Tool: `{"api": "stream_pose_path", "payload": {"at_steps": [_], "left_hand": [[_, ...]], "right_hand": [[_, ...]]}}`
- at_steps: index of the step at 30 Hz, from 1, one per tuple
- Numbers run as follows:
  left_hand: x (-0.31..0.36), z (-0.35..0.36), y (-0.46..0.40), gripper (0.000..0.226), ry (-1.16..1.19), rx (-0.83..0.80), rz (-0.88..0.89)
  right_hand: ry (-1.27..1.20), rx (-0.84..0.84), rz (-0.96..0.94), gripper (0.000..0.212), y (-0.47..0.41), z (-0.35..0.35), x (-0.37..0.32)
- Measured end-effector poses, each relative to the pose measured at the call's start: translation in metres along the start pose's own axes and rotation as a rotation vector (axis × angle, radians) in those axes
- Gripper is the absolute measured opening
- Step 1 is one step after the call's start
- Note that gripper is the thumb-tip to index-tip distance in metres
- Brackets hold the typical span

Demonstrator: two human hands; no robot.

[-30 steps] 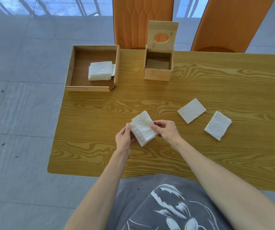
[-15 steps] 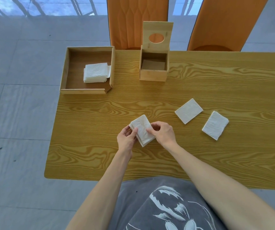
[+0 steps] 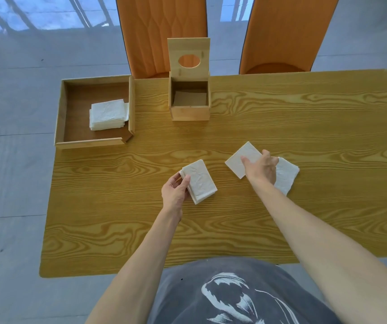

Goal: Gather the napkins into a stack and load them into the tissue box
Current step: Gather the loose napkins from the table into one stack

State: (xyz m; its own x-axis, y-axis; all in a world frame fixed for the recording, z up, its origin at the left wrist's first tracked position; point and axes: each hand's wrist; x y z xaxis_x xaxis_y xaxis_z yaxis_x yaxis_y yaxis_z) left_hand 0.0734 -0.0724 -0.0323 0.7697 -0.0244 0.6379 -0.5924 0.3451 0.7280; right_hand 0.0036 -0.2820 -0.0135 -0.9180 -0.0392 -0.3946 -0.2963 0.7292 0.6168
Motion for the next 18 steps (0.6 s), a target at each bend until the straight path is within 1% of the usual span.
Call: {"api": "stream_pose_path", "payload": {"at_steps": [2, 5, 7, 11, 12, 14, 18], "left_hand": [[0.001, 0.005, 0.0, 0.04, -0.023, -0.015, 0.008], [0.003, 0.009, 0.001, 0.036, -0.117, -0.037, 0.052], [0.003, 0.01, 0.001, 0.035, -0.14, -0.036, 0.059], [0.004, 0.01, 0.001, 0.029, -0.169, 0.016, 0.049], [0.004, 0.01, 0.001, 0.029, -0.202, 0.035, 0.067], [0.004, 0.01, 0.002, 0.036, -0.3, 0.073, 0.111], [0.003, 0.004, 0.006, 0.041, -0.577, 0.099, 0.228]], "right_hand": [[0.044, -0.018, 0.037, 0.072, -0.006, -0.003, 0.001], [0.043, -0.039, 0.064, 0.06, -0.013, -0.005, 0.0], [0.018, -0.047, 0.072, 0.052, -0.015, -0.005, -0.001], [0.0, -0.037, 0.018, 0.04, -0.016, -0.006, 0.0], [-0.006, -0.03, -0.001, 0.04, -0.016, -0.006, 0.001], [-0.043, -0.025, -0.026, 0.04, -0.016, -0.005, 0.003], [-0.167, -0.051, -0.126, 0.03, -0.014, -0.007, 0.004]]}}
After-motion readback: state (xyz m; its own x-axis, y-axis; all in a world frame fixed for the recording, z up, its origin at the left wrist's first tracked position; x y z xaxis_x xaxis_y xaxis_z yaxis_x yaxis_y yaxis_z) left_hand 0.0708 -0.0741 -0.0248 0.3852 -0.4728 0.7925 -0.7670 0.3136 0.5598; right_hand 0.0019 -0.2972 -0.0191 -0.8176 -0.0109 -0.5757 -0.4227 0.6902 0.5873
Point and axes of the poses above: each hand's wrist, its own y-axis away from the middle knuckle, its own z-axis out of the palm, x = y × z, and after that the axes turned 12 degrees about -x, right-handed
